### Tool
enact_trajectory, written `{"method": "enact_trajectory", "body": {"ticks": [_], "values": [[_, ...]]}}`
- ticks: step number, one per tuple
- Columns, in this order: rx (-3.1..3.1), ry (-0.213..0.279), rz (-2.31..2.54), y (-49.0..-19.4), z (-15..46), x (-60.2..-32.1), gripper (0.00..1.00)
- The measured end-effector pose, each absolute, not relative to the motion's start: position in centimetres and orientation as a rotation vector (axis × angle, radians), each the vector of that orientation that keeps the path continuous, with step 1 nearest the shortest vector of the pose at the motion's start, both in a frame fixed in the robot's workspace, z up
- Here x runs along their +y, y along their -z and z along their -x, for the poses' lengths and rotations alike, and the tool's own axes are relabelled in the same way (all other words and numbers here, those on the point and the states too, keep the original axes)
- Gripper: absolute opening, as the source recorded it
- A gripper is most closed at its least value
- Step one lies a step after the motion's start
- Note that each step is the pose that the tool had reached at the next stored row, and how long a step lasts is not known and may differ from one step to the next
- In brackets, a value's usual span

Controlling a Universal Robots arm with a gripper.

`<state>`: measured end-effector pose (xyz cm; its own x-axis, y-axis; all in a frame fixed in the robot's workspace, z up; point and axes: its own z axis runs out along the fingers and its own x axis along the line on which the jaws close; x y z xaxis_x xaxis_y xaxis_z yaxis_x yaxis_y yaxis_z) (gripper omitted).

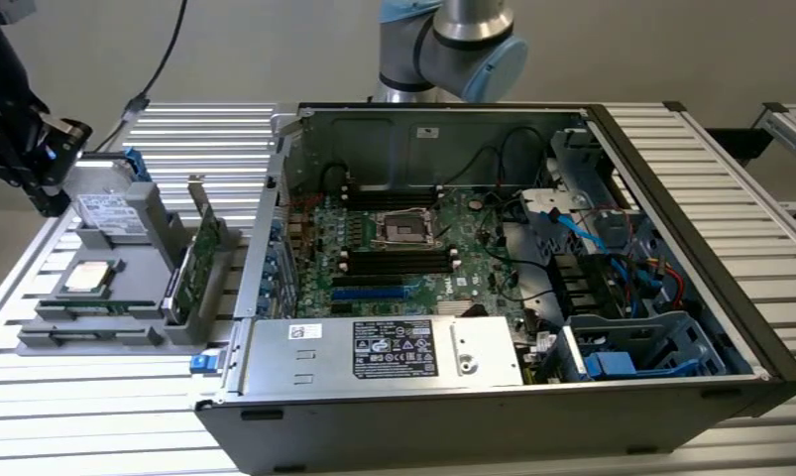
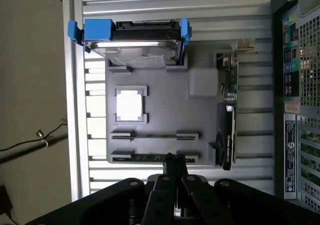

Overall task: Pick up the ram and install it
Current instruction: 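Reach for the ram, then pick up the ram and move it above insertion slot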

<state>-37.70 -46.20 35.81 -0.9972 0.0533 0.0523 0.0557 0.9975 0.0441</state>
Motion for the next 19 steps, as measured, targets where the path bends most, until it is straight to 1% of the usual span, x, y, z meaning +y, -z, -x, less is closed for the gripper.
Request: {"method": "enact_trajectory", "body": {"ticks": [5, 19], "values": [[-3.086, 0.070, 0.081, -35.36, 37.98, -47.14, 0.10], [-3.086, 0.071, 0.080, -35.34, 38.02, -47.17, 0.10]]}}
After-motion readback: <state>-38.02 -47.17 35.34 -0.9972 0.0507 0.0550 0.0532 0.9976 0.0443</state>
